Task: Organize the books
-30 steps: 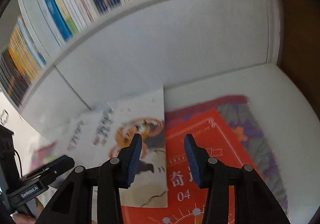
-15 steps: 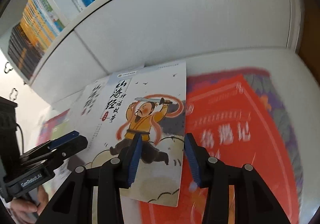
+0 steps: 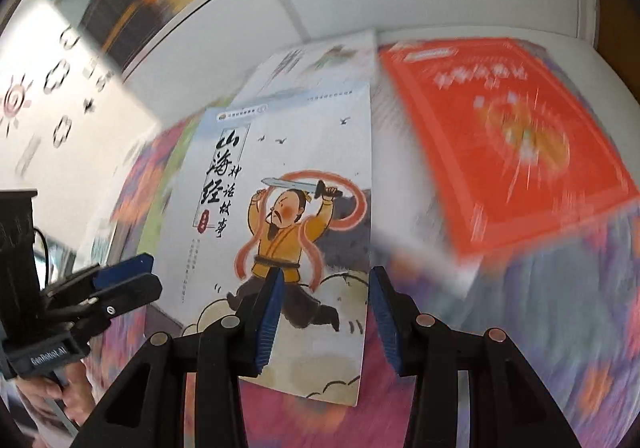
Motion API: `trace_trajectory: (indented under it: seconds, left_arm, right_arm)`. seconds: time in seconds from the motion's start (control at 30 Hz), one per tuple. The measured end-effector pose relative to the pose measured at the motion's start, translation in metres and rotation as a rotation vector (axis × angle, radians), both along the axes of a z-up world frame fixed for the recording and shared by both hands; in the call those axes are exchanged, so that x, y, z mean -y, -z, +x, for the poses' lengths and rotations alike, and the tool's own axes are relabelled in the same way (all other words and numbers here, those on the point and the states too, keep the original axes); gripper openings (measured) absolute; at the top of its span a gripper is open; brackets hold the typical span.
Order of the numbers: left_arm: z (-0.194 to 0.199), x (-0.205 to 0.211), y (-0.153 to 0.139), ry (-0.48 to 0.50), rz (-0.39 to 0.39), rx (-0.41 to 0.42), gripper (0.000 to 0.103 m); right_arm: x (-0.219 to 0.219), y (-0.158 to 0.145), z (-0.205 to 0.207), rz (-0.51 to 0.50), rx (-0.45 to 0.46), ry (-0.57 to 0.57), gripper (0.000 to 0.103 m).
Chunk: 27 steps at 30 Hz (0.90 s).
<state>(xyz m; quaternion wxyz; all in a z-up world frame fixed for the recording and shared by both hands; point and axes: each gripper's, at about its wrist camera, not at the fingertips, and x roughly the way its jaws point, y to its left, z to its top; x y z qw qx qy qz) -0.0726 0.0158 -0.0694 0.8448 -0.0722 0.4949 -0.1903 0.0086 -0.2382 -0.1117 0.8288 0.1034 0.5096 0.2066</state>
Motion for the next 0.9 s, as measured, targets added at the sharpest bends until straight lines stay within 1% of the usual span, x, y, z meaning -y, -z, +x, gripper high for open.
trace_trajectory:
  seconds: [0.1,0.2,0.23,0.3,0.33,0.4,0.43,0.47,0.5,0.53,0.57,0.6,0.63,0.67,0.7,0.77,0.8,0.9]
  left_arm:
    - [-0.042,-0.010,0.011,0.007,0.008,-0.020,0.040]
    - [-0.070,-0.018,0.021,-0.004,0.007,-0.026,0.040]
    - [-0.075,-0.021,0.022,-0.004,0.008,-0.011,0.040]
    - [-0.072,-0.023,0.023,-0.012,0.038,0.012,0.040]
    - [-0.065,-0.025,0.024,-0.026,0.082,0.014,0.040]
    - [-0.054,-0.032,0.022,-0.056,0.110,0.017,0.040]
    - [-0.048,-0.039,0.020,-0.077,0.108,0.018,0.039]
    - [-0.047,-0.045,0.020,-0.076,0.088,0.002,0.039]
    - [-0.048,-0.050,0.020,-0.072,0.062,-0.015,0.039]
    - [-0.049,-0.055,0.021,-0.066,0.023,-0.034,0.039]
    - [-0.050,-0.057,0.023,-0.058,0.007,-0.045,0.039]
    - [-0.051,-0.058,0.025,-0.045,0.002,-0.056,0.037]
    - [-0.051,-0.057,0.028,-0.037,0.006,-0.060,0.035]
    - [-0.051,-0.056,0.032,-0.031,0.007,-0.066,0.035]
    - [-0.049,-0.056,0.035,-0.024,-0.020,-0.076,0.035]
    - [-0.042,-0.055,0.038,-0.024,-0.050,-0.084,0.035]
    - [-0.042,-0.052,0.037,-0.023,-0.047,-0.081,0.035]
    - [-0.035,-0.045,0.037,-0.009,-0.040,-0.075,0.035]
  right_arm:
    - [-0.011,0.003,-0.037,0.024,-0.035,-0.043,0.044]
    - [-0.017,0.005,-0.069,0.016,-0.043,-0.092,0.044]
    - [-0.019,0.006,-0.077,0.012,-0.043,-0.106,0.044]
    - [-0.026,0.005,-0.086,0.008,-0.015,-0.129,0.042]
    - [-0.022,0.004,-0.084,0.000,-0.004,-0.133,0.042]
    - [-0.005,0.000,-0.070,-0.057,0.033,-0.085,0.041]
    - [-0.003,-0.003,-0.057,-0.062,0.047,-0.062,0.040]
    - [0.008,-0.006,-0.047,-0.032,0.048,-0.042,0.040]
    - [0.019,-0.005,-0.037,0.050,0.002,-0.063,0.040]
    - [0.023,0.000,-0.031,0.130,-0.070,-0.108,0.040]
    - [0.022,0.010,-0.028,0.197,-0.164,-0.175,0.040]
    - [0.018,0.020,-0.031,0.196,-0.219,-0.241,0.040]
    - [0.009,0.021,-0.035,0.168,-0.195,-0.276,0.041]
    - [0.007,0.018,-0.043,0.152,-0.135,-0.305,0.040]
    - [0.004,0.019,-0.046,0.168,-0.142,-0.336,0.040]
    - [0.004,0.023,-0.045,0.213,-0.167,-0.325,0.040]
    - [0.004,0.025,-0.039,0.243,-0.188,-0.306,0.040]
    - [-0.001,0.028,-0.028,0.268,-0.209,-0.291,0.040]
